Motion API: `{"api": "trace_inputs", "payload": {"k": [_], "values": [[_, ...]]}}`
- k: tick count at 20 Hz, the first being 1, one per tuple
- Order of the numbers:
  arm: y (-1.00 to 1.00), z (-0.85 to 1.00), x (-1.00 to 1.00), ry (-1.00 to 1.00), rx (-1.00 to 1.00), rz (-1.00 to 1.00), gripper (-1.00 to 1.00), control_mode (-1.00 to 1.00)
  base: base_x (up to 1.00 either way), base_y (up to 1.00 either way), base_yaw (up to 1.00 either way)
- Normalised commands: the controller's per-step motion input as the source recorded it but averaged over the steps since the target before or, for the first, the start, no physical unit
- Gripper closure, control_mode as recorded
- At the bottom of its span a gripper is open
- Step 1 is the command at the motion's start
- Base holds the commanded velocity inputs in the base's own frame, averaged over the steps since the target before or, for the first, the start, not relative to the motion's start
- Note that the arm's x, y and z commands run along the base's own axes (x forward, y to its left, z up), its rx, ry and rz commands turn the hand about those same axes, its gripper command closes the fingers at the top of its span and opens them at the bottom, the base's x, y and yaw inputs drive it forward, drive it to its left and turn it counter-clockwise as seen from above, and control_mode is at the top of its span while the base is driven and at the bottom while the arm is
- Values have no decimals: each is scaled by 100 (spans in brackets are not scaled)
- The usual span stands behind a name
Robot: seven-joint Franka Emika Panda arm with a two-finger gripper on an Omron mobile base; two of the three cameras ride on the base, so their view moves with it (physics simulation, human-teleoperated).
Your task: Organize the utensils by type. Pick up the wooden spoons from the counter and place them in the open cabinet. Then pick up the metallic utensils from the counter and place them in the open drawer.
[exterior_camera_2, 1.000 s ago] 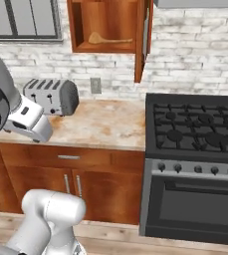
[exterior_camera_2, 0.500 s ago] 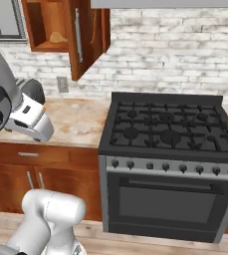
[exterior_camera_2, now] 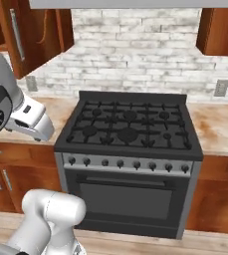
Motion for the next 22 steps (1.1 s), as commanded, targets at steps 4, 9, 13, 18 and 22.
{"api": "trace_inputs", "payload": {"k": [4,9,13,18,22], "values": [[0,0,0,0,0,0,-100,100,0,-75,0],[0,0,0,0,0,0,-100,100,-1,-76,0],[0,0,0,0,0,0,-100,100,-1,-73,0],[0,0,0,0,0,0,-100,100,-3,-69,0],[0,0,0,0,0,0,-100,100,-5,-69,0]]}}
